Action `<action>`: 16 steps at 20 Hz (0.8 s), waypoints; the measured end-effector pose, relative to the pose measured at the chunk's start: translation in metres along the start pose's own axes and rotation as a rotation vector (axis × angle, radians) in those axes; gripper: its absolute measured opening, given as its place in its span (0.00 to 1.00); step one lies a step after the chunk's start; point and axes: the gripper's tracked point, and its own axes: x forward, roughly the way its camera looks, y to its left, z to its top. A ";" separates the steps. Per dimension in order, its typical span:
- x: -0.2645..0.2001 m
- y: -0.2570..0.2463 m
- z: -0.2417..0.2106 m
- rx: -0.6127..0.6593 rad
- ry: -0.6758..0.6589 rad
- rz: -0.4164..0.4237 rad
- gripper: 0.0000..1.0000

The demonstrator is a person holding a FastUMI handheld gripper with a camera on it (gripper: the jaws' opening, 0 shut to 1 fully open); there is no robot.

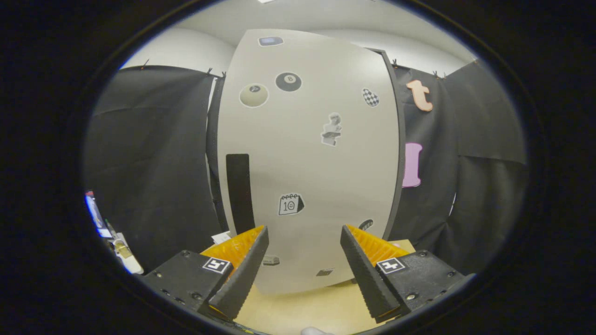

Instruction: Open the shoe cabinet door, grab the shoes and put them into the shoe cabinet, then close the shoe cabinet door.

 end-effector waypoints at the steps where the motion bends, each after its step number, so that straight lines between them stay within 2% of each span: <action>1: -0.004 -0.003 0.000 0.000 -0.001 -0.001 0.99; 6: -0.030 -0.037 0.006 0.010 -0.018 -0.042 0.99; 16: -0.087 -0.139 0.034 0.051 -0.083 -0.157 0.99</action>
